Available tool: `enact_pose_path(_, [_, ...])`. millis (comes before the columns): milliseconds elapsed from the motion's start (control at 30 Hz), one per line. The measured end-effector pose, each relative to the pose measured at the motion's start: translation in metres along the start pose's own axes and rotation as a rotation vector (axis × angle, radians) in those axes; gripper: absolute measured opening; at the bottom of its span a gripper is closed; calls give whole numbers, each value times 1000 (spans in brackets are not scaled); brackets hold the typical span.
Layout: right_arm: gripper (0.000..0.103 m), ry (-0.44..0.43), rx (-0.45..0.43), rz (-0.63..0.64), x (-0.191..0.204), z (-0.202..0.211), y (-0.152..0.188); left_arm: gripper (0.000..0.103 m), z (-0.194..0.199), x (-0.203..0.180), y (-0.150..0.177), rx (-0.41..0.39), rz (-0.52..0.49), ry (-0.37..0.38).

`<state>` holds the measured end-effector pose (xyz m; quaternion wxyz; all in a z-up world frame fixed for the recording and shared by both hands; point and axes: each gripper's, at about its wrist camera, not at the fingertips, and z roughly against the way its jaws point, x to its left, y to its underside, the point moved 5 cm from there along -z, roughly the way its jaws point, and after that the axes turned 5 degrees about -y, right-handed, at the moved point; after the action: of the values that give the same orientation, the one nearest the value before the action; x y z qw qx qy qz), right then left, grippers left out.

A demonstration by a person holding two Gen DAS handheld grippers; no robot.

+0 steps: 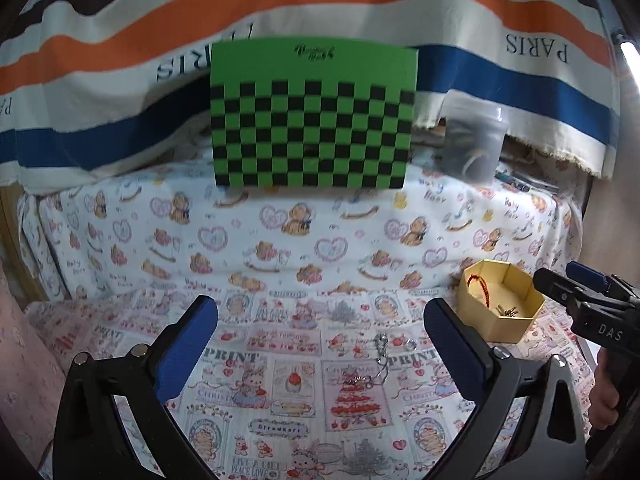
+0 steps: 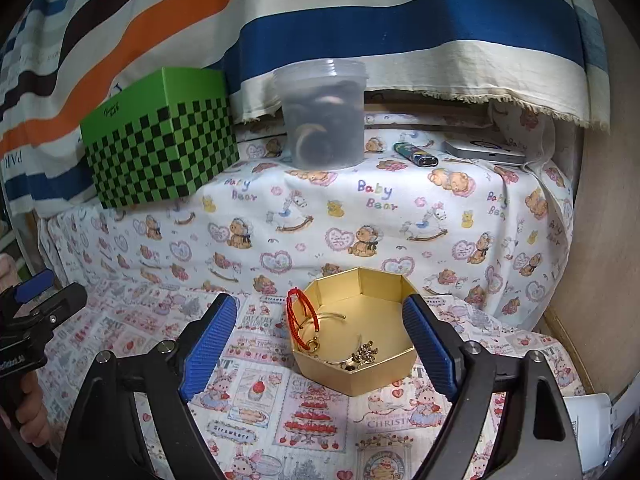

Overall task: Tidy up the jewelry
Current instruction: 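Lower the left gripper onto another silver chain and close on it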

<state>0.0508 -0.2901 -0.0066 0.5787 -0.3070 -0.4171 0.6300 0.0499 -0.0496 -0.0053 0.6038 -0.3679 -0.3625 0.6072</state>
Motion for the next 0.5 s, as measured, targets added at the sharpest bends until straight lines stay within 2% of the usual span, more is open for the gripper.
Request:
enact_pose_path(267, [87,28,26,15,2,-8,7,102,-13,5,5,26,-4,-27])
enact_pose_path(400, [87,46,49,15,-1,-15,11,102,-22,7,10,82,19,-3])
enact_pose_path(500, [87,49,59,-2,-4,-17,12,102,-34,8,17,166,39,29])
